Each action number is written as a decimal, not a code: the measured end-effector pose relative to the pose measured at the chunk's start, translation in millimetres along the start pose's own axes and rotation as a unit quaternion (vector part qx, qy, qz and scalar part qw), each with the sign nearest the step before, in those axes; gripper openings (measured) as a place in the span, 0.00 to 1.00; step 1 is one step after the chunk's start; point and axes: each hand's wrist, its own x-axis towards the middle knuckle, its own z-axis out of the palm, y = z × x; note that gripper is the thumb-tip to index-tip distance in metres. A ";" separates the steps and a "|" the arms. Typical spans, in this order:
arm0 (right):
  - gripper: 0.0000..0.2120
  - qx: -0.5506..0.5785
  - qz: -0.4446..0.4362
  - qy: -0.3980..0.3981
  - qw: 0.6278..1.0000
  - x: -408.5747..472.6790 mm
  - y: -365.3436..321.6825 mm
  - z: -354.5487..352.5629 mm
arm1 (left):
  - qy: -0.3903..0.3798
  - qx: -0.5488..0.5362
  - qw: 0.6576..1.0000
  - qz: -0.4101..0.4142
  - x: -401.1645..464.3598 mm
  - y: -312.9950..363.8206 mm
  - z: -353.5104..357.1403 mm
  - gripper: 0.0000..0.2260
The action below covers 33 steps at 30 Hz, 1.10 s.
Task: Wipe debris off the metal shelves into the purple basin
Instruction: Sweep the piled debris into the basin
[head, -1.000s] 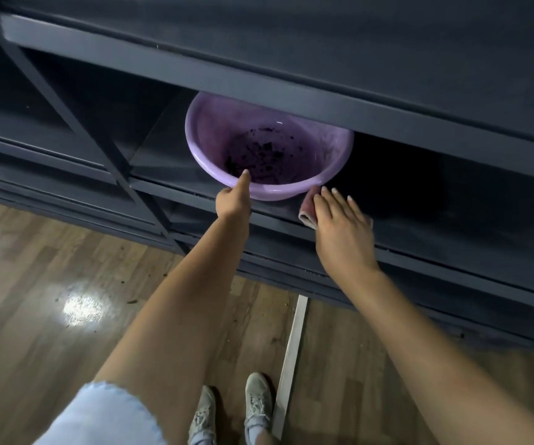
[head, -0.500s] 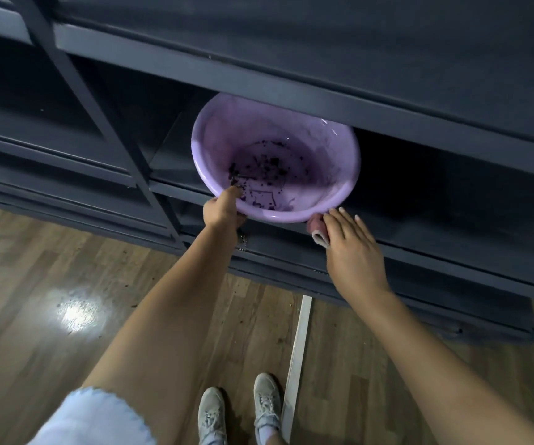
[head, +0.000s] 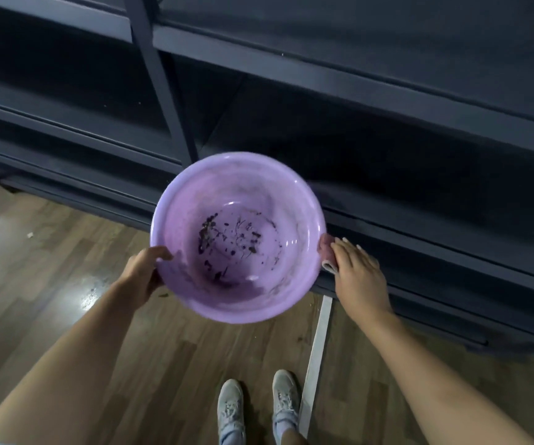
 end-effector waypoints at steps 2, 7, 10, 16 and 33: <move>0.19 -0.003 -0.006 -0.024 1.000 2.1 -8.6 12.7 | 0.008 0.018 1.000 -0.021 4.3 -19.7 -20.6 0.06; 0.22 0.009 -0.015 -0.074 0.997 3.5 -28.8 61.9 | 0.055 0.041 0.996 -0.064 22.6 -79.3 -40.6 0.09; 0.22 0.010 -0.028 -0.073 0.997 5.6 -39.1 96.8 | 0.083 0.038 0.991 -0.094 42.2 -119.5 -43.2 0.11; 0.21 0.025 -0.006 -0.086 0.996 0.4 -25.7 189.0 | 0.124 0.033 0.982 -0.139 91.1 -209.1 -41.1 0.04; 0.14 0.002 0.165 0.031 0.986 75.6 100.1 389.2 | 0.047 -0.061 0.994 -0.075 333.7 -334.8 85.9 0.02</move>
